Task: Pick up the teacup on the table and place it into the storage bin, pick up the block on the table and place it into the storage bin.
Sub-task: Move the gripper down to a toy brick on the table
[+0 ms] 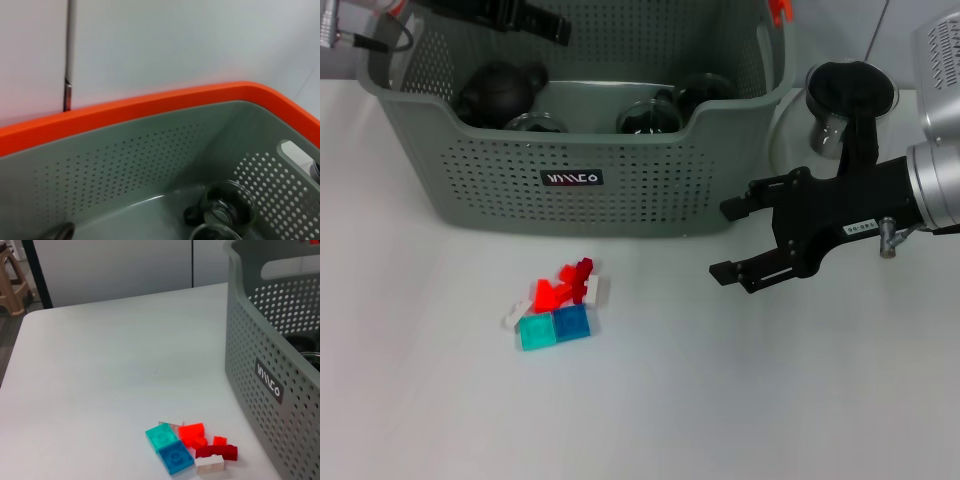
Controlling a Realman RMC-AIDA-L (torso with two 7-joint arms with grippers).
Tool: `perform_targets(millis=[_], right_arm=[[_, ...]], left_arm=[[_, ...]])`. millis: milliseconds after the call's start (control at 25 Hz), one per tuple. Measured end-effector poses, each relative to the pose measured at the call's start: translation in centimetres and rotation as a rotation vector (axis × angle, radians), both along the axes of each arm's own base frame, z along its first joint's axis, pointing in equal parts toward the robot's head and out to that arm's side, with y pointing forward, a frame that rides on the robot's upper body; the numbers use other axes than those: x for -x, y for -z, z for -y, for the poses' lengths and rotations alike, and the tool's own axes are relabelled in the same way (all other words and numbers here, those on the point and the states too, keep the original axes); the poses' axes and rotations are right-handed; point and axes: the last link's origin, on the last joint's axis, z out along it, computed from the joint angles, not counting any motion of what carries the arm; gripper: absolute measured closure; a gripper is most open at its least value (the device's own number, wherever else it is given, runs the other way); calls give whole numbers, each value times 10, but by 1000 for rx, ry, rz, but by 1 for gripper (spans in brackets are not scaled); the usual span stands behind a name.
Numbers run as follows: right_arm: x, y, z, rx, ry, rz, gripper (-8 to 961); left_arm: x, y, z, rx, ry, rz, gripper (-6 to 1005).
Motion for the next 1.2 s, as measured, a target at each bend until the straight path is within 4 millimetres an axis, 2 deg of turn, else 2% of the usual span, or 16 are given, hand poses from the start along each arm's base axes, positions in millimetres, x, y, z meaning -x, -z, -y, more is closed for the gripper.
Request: perform_targets(millis=[80,280,400,600,840,960,1200], right_arm=[[1,0,0,4,1,0,77],[4,0,0,11,-3,0,77],[5,0,0,13,-5,0,77],[4,-1,-1,9,-4,0,76],[2,-2,-1,5,1,1,76],[3,-1,-1,2,1,-2,76],[3,3,-1,2,10,-12,75]], left_arm=[[0,2,1,3,-1,0,74],[0,0,5,13,7,1,74],[-5,-6,15,35,32,11,74],[-16,-14,49,124,108,82,74],[-11,-2,94,359,181,170,74],[-6,4,109,427,201,203,74],[18,23,129,500,204,234,74]])
